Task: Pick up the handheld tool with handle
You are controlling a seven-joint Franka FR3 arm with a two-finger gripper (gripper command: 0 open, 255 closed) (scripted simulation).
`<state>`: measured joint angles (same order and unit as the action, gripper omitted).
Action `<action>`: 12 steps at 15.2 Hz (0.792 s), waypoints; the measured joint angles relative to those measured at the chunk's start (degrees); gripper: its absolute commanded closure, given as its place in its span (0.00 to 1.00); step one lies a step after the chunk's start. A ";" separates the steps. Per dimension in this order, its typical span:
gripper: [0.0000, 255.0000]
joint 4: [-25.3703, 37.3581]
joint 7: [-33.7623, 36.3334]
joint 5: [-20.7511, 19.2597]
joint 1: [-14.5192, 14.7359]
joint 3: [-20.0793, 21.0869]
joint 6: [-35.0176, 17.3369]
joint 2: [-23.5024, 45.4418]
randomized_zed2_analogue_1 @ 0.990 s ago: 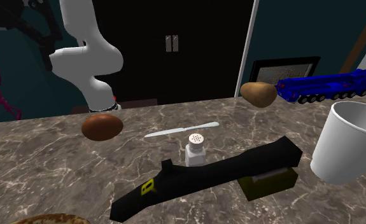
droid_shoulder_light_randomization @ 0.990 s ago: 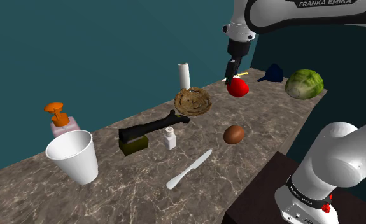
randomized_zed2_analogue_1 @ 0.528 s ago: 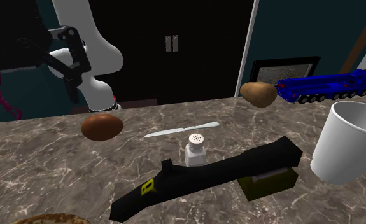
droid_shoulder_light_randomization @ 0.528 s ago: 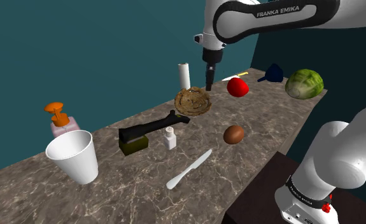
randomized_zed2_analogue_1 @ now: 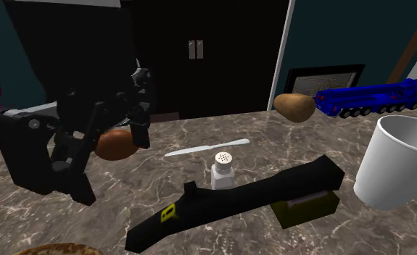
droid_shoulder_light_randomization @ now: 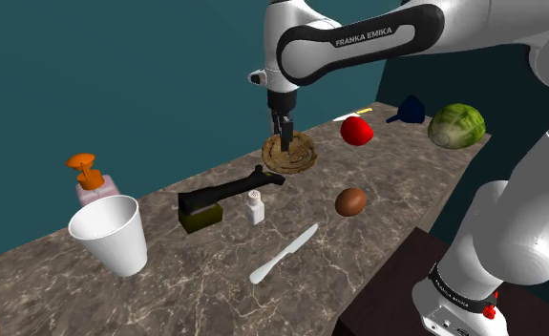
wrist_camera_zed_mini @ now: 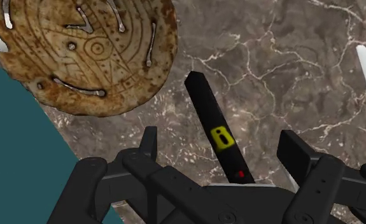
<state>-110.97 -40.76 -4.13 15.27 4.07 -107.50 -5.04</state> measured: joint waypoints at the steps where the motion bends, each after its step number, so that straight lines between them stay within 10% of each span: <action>1: 0.00 1.16 -1.66 0.03 0.53 0.44 -0.04 1.44; 12: 0.00 7.57 -15.94 -0.88 5.82 5.97 -3.60 13.78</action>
<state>-103.40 -56.70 -5.01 21.10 10.04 -111.10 8.74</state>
